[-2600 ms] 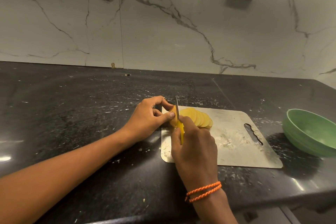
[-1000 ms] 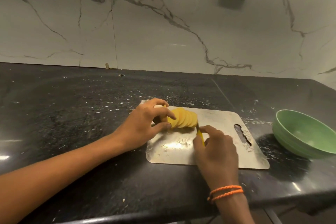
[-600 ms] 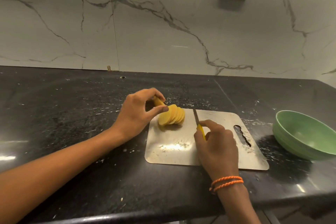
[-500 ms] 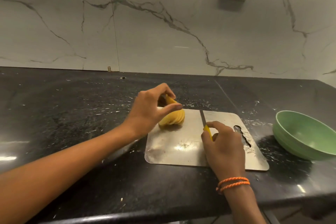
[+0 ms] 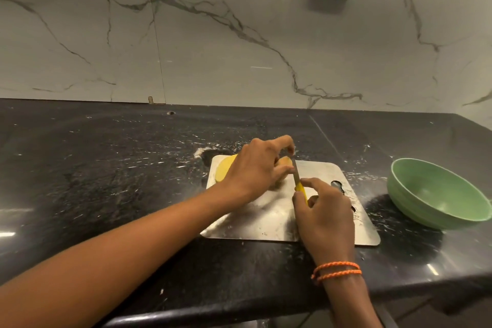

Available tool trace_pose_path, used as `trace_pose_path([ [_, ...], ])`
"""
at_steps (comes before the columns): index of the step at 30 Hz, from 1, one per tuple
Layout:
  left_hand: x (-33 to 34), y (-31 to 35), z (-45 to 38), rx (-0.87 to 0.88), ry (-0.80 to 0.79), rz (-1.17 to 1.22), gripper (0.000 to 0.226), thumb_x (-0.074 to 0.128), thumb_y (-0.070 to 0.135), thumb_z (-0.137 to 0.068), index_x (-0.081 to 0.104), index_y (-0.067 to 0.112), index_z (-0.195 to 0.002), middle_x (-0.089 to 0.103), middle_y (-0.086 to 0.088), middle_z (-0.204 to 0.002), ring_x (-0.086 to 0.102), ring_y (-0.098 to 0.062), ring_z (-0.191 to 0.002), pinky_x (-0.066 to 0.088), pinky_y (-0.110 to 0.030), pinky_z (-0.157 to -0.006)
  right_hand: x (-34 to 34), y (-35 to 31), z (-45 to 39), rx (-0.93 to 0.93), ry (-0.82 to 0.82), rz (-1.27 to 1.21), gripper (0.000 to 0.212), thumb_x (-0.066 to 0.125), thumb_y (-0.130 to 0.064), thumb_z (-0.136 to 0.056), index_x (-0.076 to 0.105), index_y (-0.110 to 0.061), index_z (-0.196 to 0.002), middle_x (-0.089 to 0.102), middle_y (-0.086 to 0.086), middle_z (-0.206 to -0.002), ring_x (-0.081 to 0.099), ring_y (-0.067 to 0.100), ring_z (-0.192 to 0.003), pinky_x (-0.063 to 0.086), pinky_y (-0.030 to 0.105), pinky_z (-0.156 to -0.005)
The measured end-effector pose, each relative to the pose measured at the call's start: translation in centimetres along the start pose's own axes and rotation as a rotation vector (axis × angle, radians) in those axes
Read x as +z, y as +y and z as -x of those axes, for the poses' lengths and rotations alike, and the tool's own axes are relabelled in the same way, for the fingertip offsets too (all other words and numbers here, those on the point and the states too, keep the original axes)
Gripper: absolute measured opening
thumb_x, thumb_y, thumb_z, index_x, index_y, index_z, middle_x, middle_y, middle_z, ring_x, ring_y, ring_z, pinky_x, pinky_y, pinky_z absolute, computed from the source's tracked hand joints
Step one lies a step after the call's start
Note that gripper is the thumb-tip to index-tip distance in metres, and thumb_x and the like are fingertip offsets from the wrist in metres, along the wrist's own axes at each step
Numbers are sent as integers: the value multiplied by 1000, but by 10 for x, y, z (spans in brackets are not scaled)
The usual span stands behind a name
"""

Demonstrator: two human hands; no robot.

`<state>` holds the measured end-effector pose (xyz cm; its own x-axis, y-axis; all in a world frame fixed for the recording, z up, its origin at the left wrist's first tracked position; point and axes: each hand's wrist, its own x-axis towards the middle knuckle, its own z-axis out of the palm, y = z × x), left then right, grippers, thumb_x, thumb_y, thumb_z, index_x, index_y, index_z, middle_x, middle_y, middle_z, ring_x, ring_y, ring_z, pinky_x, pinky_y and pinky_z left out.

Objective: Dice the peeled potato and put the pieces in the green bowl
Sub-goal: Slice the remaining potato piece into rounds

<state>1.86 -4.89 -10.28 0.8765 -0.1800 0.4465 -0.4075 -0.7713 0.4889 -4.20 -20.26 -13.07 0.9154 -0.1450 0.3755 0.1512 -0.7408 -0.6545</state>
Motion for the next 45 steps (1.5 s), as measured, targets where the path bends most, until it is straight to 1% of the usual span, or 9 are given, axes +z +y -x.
trace_pose_path([
  [5,-5,-7,-1,-9,-219,-1,56,90,28,-83,70,31,-135,76,6,-112,67,-12,-85,58,-33,-87,2,2,-4,-18,-23,18,28,65,-30,-92,71,-26,-119,65,-3,-70,62,20,-69,50,33,-62],
  [8,-5,-4,-3,29,-247,0,58,89,31,-84,69,27,-138,74,6,-112,64,-12,-89,56,-34,-87,3,4,-9,-25,-21,31,28,64,-30,-93,71,-25,-119,70,4,-80,63,23,-73,44,31,-62],
  [11,-3,-9,-4,62,-272,10,61,86,39,-87,65,31,-144,66,7,-119,60,-12,-102,51,-32,-86,3,4,-11,-28,-27,42,26,65,-31,-93,71,-25,-118,70,3,-81,64,23,-76,51,35,-65],
  [19,-2,-25,2,75,-300,74,56,73,47,-96,57,39,-149,59,15,-146,55,-10,-132,48,-45,-110,8,11,-14,-43,-18,51,27,64,-32,-92,71,-26,-118,70,6,-76,61,25,-69,40,30,-60],
  [26,3,-20,3,37,-217,88,52,83,43,-89,59,30,-134,69,13,-129,63,-2,-116,55,-42,-99,2,11,-8,-104,3,71,29,63,-28,-94,68,-28,-122,58,-4,-63,52,16,-58,33,27,-54],
  [29,0,-16,4,28,-199,98,50,85,42,-87,65,28,-130,70,9,-129,56,23,-81,51,-28,-81,-3,9,-2,-150,49,127,32,62,-27,-95,65,-30,-127,62,-1,-68,55,18,-60,28,26,-49],
  [31,-1,-15,5,15,-189,110,51,87,43,-84,68,31,-130,70,7,-130,50,30,-69,49,-27,-77,-4,8,2,-160,51,151,34,61,-29,-95,63,-30,-130,64,0,-69,55,18,-60,25,22,-48],
  [36,3,-18,5,8,-156,112,65,89,51,-78,61,36,-135,72,21,-125,65,3,-108,59,-38,-93,-6,6,6,-161,41,173,36,61,-29,-96,62,-29,-132,66,0,-71,59,19,-63,39,29,-52],
  [45,5,-23,1,6,-129,115,50,90,53,-76,67,35,-117,72,23,-117,65,0,-103,52,-29,-80,-10,-6,15,-240,116,279,36,66,-23,-90,65,-25,-127,70,7,-69,66,30,-61,46,34,-50],
])
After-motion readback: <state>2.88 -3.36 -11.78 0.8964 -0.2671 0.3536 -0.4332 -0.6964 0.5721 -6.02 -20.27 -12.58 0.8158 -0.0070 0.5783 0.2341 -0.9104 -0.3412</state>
